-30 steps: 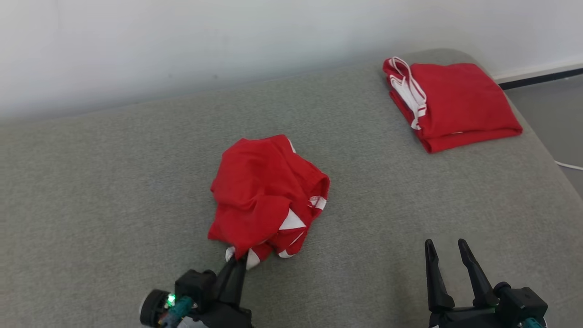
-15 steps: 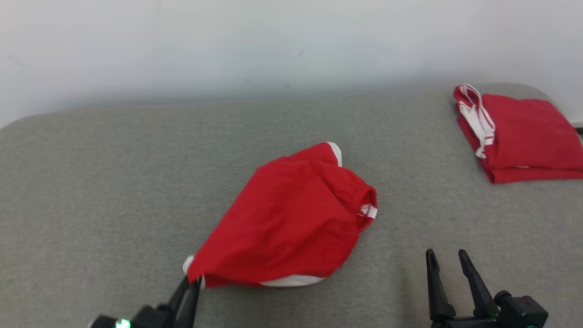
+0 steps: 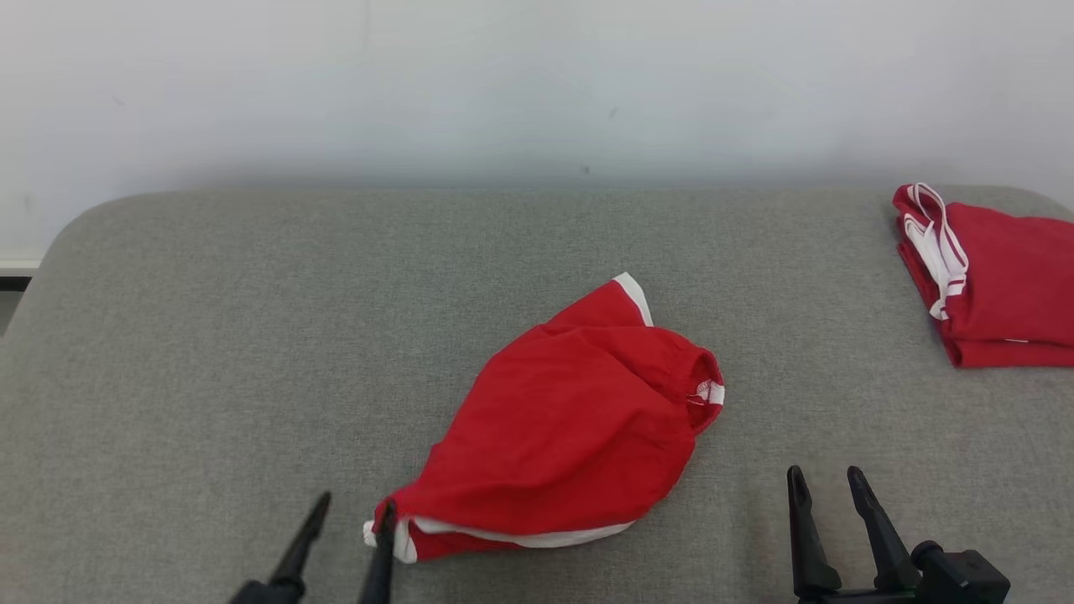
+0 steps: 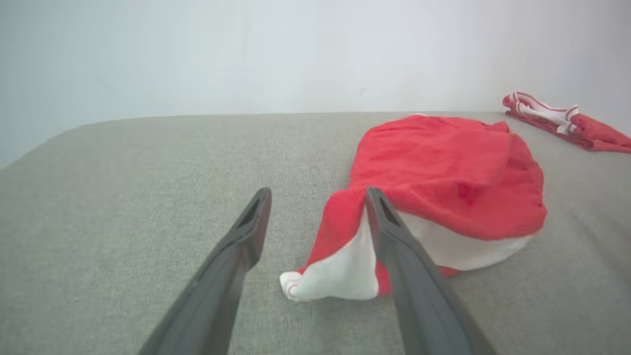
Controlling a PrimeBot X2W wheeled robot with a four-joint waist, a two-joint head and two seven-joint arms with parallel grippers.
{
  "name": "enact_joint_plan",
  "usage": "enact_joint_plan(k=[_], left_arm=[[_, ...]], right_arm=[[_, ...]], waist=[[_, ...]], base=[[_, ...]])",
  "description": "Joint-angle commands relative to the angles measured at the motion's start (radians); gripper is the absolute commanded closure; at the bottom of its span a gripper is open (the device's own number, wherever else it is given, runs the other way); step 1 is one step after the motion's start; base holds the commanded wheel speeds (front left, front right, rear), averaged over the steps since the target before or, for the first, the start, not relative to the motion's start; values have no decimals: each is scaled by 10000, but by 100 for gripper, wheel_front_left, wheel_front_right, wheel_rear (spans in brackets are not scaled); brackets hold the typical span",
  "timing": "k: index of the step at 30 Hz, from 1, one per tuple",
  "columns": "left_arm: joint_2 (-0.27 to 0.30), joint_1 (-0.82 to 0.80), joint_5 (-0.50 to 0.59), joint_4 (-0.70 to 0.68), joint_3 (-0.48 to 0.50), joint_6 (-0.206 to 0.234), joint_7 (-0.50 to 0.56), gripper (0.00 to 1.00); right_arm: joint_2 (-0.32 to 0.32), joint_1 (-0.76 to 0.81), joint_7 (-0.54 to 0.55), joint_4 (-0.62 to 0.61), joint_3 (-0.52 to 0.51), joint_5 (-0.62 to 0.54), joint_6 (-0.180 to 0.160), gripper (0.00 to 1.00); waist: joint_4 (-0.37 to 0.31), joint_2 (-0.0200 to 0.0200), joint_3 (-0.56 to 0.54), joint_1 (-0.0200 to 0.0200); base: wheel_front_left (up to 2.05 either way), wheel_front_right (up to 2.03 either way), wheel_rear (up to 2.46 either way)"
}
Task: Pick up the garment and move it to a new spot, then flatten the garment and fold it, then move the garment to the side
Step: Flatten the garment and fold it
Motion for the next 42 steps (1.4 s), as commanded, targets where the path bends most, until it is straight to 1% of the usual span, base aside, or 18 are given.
enact_joint_plan(k=[1, 4, 7, 11, 14, 18, 23, 29, 30, 31, 32, 36, 42], left_arm=[[-83, 153, -75, -397, 264, 35, -30, 0], [-210, 226, -43, -1084, 838, 78, -30, 0], [-352, 287, 57, -1355, 1279, 165, -30, 0], [-505, 283, 105, -1336, 1827, 307, -30, 0], [-595, 293, 114, -1089, 2045, 336, -30, 0], [-630, 275, 109, -834, 2090, 270, -30, 0], [-636, 217, -60, -732, 1887, 305, -30, 0], [-636, 108, -185, -646, 1507, 362, -30, 0], [-637, 98, -210, -646, 1470, 394, -30, 0], [-637, 98, -210, -646, 1470, 394, -30, 0], [-639, 108, -226, -643, 1433, 408, -30, 0], [-639, 268, -283, -616, 1367, 466, -30, 0], [-639, 395, -350, -565, 1361, 466, -30, 0]], right_arm=[[20, -20, -45, -16, -6, -55, -27, 0], [18, -112, -45, 18, 79, -114, -27, 0], [20, -242, -45, 137, 240, -140, -27, 0], [17, -560, -47, 547, 509, -211, -27, 0], [20, -800, -45, 955, 748, -248, -27, 0], [-5, -1291, -45, 1902, 1085, -300, -27, 0], [-157, -2032, -45, 3310, 1388, -123, -27, 0], [-247, -2728, -45, 4884, 1799, 399, -27, 0], [-271, -2864, -45, 5054, 1870, 500, -27, 60], [-271, -2864, -45, 5054, 1870, 500, -27, 60], [-309, -2965, -47, 5191, 1961, 576, -27, 100], [-414, -3096, -45, 5201, 2181, 879, -27, 100], [-770, -2592, -45, 4251, 1703, 589, -27, 100]], waist=[[65, 0, 18, 0], [135, 0, 38, 0], [191, 0, 69, 0], [307, 0, 54, 0], [436, 0, 55, 0], [637, 0, 112, 0], [979, 0, 233, 0], [1376, 0, 292, 0], [1406, 0, 288, 0], [1406, 0, 288, 0], [1425, 0, 283, 0], [1325, 0, 235, 0], [722, 0, 138, 0]], base=[[0, 0, 0], [0, 0, 0], [0, 0, 0], [0, 0, 0], [0, 0, 0], [0, 0, 0], [0, 0, 0], [0, 0, 0], [0, 0, 0], [0, 0, 0], [0, 0, 0], [0, 0, 0], [0, 0, 0]])
